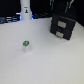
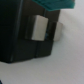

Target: Open the kcup holder, insert the kcup into the holder, and close the kcup holder

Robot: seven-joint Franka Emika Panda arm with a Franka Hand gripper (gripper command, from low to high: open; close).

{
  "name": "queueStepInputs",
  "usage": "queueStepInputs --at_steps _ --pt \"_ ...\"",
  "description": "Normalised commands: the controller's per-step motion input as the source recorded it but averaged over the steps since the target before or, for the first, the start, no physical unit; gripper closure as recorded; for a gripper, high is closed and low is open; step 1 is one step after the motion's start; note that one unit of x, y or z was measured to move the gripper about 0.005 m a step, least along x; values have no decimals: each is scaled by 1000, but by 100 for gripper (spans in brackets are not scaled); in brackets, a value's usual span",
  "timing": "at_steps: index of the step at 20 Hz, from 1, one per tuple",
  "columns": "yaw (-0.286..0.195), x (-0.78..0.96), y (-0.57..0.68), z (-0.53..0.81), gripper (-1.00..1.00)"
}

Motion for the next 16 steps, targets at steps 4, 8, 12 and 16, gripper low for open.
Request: queueStepInputs --at_steps 4,8,12,16 --pt "-172 -287 656 -173 -100" --pt "-162 -286 557 -258 -100" --pt "-132 -274 420 -344 -100" --pt "-72 -195 237 -425 -100"
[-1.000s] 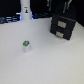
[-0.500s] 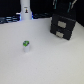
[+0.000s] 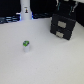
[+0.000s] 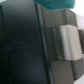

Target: Open the kcup holder, insert the kcup into the holder, and close the kcup holder

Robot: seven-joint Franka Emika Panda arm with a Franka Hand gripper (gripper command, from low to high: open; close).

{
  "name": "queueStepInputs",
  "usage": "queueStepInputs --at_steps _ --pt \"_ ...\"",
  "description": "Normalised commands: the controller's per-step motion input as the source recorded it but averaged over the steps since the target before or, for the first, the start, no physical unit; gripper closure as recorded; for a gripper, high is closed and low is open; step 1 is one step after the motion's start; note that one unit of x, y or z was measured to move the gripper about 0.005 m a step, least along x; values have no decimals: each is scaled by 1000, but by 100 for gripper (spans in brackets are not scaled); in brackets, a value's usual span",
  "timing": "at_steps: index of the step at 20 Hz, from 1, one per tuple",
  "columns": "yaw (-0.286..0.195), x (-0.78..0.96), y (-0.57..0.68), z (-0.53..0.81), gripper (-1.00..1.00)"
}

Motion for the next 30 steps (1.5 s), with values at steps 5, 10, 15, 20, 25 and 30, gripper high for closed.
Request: queueStepInputs --at_steps 5,10,15,20,25,30 --pt "-10 -131 154 -393 -100" --pt "-7 -120 185 -403 -100" --pt "-4 -168 189 -454 -100" --pt "10 -265 81 -416 -100" --pt "27 -267 39 -314 -100" --pt "-4 -94 10 -71 100"
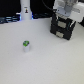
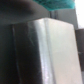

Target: Open the kcup holder, insert the kcup into the holder, and close the kcup holder

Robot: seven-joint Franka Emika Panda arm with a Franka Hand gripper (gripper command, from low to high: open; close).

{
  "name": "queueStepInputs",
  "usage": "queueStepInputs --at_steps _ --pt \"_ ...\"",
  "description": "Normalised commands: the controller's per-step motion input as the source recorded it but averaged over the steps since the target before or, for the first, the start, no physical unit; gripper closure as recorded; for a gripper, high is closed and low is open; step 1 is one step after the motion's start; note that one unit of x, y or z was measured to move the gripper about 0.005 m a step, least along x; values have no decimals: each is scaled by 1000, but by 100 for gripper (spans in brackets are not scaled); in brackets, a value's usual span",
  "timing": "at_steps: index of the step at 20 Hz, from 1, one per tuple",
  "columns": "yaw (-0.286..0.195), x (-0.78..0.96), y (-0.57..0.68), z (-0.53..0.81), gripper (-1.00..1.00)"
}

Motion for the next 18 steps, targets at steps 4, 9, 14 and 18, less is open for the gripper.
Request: queueStepInputs --at_steps 4,9,14,18 --pt "-2 8 -4 -15 100" --pt "-8 95 -2 3 100" --pt "-45 716 -150 137 100" --pt "-48 736 -250 179 100"
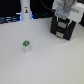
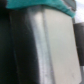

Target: Open the kcup holder, insert the kcup into the holder, and close the kcup holder

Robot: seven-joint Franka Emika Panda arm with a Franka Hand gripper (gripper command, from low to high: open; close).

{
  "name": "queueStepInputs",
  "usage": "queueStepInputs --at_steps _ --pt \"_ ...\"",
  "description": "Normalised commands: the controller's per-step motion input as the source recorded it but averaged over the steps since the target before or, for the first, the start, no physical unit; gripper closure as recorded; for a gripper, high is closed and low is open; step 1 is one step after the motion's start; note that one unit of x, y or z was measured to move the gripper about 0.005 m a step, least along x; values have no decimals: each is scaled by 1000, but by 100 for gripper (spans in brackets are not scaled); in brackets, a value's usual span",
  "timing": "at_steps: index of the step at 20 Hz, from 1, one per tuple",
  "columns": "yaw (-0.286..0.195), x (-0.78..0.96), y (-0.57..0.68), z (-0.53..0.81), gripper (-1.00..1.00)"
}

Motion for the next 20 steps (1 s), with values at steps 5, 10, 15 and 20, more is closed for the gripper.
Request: queueStepInputs --at_steps 5,10,15,20 --pt "-70 930 -336 244 100" --pt "-55 951 -335 190 100" --pt "-53 970 -326 160 100" --pt "-57 961 -327 166 100"
